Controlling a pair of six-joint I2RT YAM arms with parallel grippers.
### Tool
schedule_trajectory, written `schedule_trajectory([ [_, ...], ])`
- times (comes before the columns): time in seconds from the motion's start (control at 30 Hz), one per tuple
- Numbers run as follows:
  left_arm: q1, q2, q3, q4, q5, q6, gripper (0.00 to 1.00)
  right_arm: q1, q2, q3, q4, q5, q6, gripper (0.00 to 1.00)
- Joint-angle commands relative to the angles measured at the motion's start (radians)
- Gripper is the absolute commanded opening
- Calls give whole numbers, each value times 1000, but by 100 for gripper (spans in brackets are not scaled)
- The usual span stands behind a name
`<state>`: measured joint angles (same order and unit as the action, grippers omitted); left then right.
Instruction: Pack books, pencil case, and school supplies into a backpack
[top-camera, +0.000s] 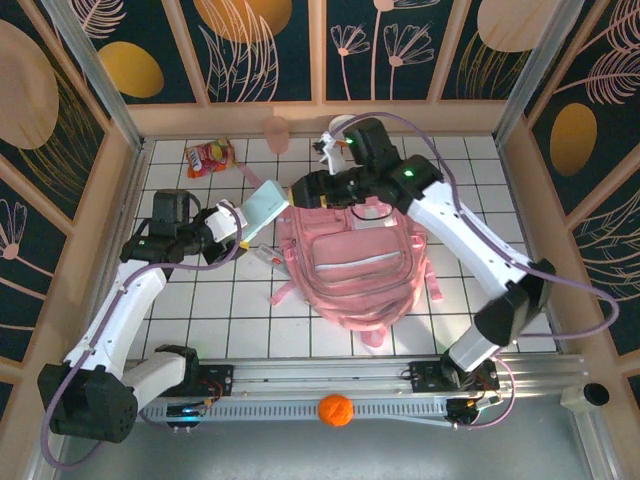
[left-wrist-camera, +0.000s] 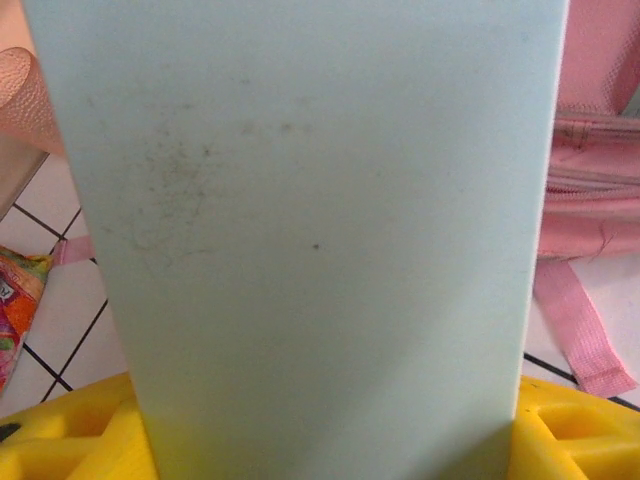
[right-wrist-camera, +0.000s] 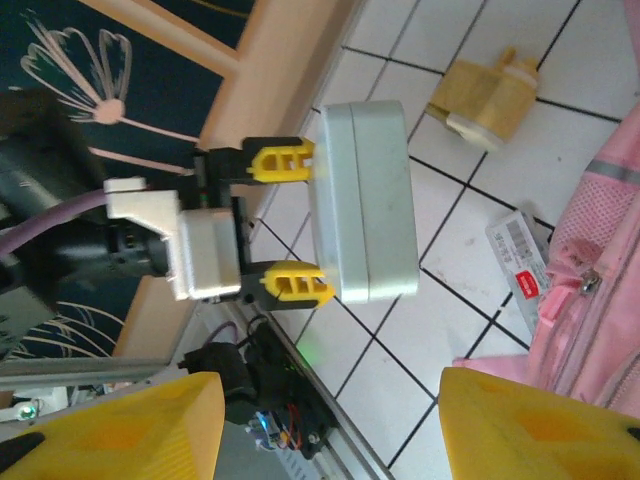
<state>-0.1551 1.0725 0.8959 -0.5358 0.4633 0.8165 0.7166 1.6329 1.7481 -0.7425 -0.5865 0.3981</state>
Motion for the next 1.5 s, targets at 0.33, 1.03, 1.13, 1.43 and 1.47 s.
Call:
schedule_trajectory([
  [0.33, -102, -26, -9, 2, -8, 63, 12, 30, 269, 303, -285, -27, -217, 51],
  [1.03, -307, 50, -17, 306, -60, -150, 70, -371, -274, -389, 213, -249, 76, 15],
  [1.13, -423, 112, -16, 373, -131, -177, 75, -609, -438, -545, 281, -297, 149, 13],
  [1.43, -712, 310, 16, 543, -160, -260, 80, -1049, -587, -652, 115, -305, 101, 13],
  [1.47, -737, 329, 20, 559, -166, -270, 80, -1051, -591, -657, 116, -305, 103, 13],
])
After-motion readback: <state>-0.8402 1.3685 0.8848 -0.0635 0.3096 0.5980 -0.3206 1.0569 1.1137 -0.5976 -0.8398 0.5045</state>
